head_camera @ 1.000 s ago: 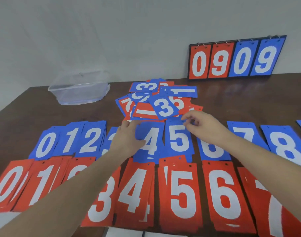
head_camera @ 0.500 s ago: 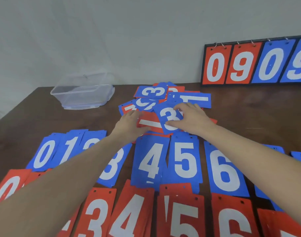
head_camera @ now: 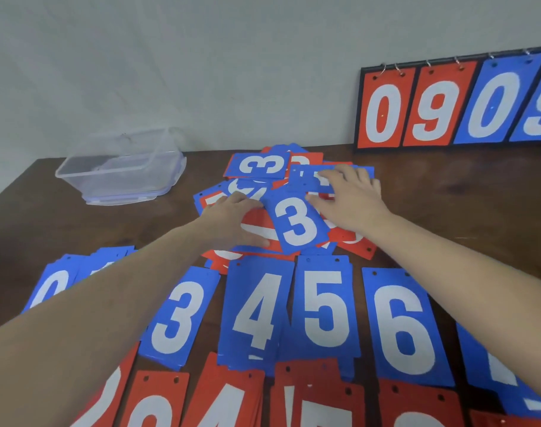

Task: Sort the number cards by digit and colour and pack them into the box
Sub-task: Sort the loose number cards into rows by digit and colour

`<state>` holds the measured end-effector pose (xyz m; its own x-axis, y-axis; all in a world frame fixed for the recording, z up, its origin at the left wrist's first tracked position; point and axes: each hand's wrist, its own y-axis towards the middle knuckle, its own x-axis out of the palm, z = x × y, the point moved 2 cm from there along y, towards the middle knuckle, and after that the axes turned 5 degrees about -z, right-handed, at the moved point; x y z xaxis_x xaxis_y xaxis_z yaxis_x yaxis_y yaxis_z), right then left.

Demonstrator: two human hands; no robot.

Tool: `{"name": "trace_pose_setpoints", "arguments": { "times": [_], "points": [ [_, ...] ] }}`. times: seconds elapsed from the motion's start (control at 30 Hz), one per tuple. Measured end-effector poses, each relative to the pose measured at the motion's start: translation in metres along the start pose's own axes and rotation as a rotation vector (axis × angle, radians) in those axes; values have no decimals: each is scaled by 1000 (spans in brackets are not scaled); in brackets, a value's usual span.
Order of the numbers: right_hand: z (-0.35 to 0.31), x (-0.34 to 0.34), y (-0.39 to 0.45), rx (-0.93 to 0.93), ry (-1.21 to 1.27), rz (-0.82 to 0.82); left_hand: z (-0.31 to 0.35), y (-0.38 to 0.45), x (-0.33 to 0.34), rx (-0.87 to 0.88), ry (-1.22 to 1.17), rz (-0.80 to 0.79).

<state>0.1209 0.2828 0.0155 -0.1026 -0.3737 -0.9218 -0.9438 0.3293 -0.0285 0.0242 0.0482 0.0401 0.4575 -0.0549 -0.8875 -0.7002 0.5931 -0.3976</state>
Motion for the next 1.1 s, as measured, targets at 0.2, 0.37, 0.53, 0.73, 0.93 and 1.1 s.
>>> {"name": "trace_pose_setpoints", "arguments": {
  "times": [0.2, 0.37, 0.53, 0.73, 0.93, 1.1],
  "points": [
    [31, -10, 16, 62, -138, -112, 13, -8, -14, -21, 32, 38],
    [35, -21, 17, 113, -114, -50, 15, -12, -22, 0, 16, 59],
    [30, -24, 9, 27, -59, 154, -10, -16, -29, -90, -34, 111],
    [31, -31, 4, 72, 317, 158, -34, -37, -35, -204, -217, 147],
    [27, -47, -9, 150, 806, 201, -46, -64, -30, -234, -657, 310],
    [8, -46, -33, 152, 1002, 139, -41, -90, -16, -154, -993, 387]
  ]
}}
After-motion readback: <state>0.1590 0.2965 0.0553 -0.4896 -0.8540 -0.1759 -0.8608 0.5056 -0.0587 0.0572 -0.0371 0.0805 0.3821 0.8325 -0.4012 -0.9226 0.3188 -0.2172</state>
